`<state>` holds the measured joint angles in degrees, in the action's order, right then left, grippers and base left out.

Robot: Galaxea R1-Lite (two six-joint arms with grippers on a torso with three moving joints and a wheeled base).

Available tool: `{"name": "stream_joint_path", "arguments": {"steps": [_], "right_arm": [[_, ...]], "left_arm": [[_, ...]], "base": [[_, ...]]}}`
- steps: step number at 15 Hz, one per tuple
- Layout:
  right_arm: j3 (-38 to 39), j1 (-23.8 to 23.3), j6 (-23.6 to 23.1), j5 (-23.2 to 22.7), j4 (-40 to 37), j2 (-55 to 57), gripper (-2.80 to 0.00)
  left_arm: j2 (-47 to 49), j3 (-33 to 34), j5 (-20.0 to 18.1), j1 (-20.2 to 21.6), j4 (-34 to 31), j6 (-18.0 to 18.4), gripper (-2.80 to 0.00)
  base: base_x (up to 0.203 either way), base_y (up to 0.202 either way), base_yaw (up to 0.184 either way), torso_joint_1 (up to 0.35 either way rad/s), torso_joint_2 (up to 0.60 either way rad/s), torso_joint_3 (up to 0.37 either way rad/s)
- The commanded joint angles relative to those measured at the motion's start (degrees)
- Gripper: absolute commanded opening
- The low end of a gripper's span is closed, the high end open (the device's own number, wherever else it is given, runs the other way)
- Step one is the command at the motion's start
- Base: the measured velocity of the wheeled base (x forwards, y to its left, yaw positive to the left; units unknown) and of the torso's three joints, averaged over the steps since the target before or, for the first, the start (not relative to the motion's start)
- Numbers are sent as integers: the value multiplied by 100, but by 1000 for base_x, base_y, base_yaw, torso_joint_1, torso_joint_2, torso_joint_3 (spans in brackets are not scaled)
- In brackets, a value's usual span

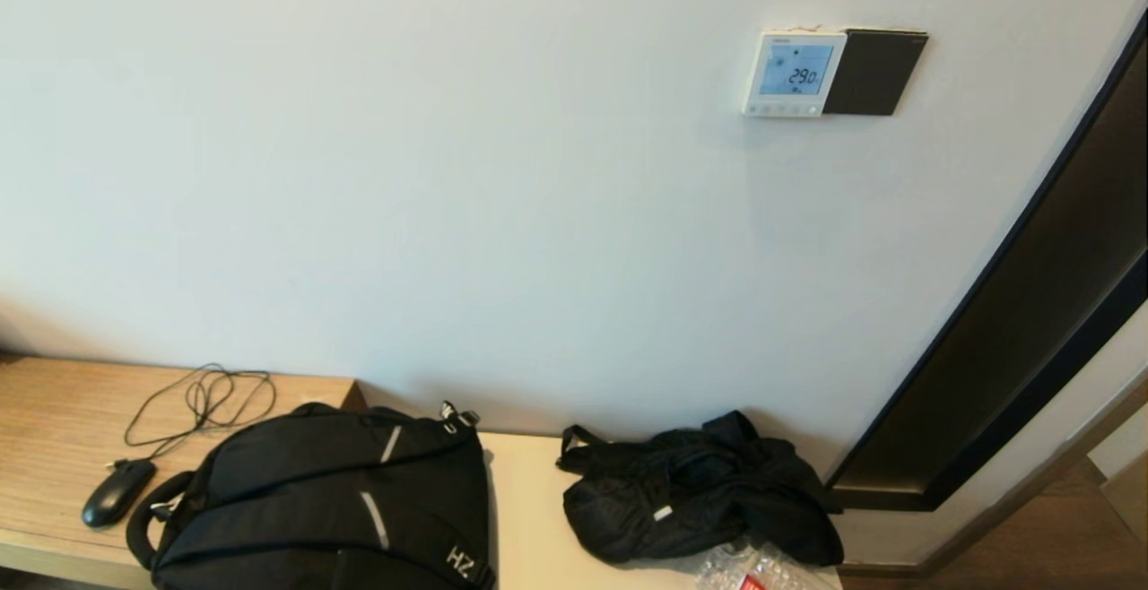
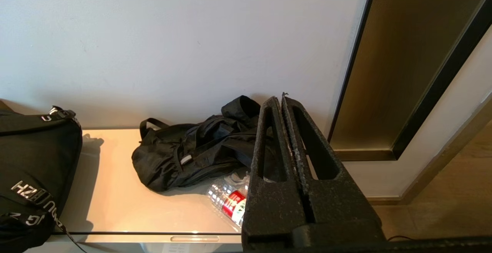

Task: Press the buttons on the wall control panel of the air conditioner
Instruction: Turn off the central air conditioner

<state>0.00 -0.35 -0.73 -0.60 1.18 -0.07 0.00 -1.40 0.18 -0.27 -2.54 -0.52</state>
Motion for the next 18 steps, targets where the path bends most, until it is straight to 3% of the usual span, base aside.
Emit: {"name": "stream_joint_path", "arguments": {"steps": [1, 4, 9, 14, 18], "right_arm": [[-18, -8, -16, 1, -13, -28, -280], [-373, -1, -45, 11, -161, -28, -280], [-2507, 1, -140, -159, -1802, 100, -280], [-3374, -77, -385, -212, -1716, 1166, -280], [-4115, -383, -404, -562, -1405, 2073, -280]], "left_arm": [[-9, 0, 1, 0, -1, 0, -280], [-9, 0, -1, 0, -1, 0, -280], [-9, 0, -1, 0, -1, -8, -280], [-9, 0, 8, 0, -1, 0, -280], [-9, 0, -1, 0, -1, 0, -280]], "base": [[0, 0, 0, 0, 0, 0], [0, 0, 0, 0, 0, 0], [0, 0, 0, 0, 0, 0], [0, 0, 0, 0, 0, 0], [0, 0, 0, 0, 0, 0]]}}
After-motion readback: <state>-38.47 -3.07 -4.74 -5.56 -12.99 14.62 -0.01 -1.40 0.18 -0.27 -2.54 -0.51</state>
